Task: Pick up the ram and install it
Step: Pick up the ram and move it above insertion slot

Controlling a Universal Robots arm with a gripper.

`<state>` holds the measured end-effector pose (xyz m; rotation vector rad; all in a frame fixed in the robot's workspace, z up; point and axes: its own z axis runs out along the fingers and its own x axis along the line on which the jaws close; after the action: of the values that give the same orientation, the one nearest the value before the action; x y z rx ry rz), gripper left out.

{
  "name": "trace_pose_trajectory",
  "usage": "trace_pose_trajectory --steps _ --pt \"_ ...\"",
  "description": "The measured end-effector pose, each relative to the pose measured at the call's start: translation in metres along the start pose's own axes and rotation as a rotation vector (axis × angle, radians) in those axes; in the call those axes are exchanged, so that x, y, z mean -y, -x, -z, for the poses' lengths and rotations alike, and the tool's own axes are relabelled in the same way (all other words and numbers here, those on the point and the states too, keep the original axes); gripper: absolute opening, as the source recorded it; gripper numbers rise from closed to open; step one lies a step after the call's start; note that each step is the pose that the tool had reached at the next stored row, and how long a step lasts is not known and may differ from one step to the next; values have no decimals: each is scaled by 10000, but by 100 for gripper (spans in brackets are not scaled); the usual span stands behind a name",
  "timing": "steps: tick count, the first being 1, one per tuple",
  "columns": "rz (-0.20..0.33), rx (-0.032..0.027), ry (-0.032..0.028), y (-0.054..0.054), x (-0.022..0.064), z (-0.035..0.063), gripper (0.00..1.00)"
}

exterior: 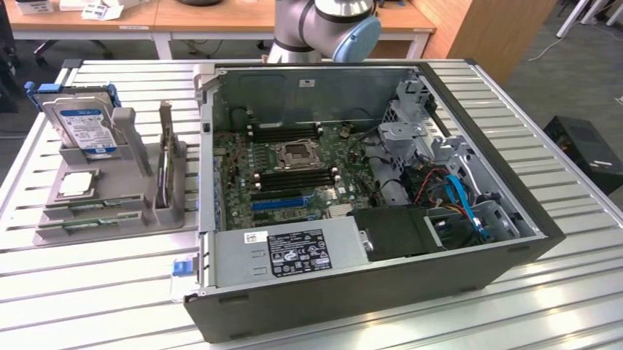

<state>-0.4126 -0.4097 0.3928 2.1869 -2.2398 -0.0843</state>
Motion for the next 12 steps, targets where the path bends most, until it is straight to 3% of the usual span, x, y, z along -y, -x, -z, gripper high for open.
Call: trace_pose_trajectory --steps 12 --pt "0 7 1 -26 0 1 31"
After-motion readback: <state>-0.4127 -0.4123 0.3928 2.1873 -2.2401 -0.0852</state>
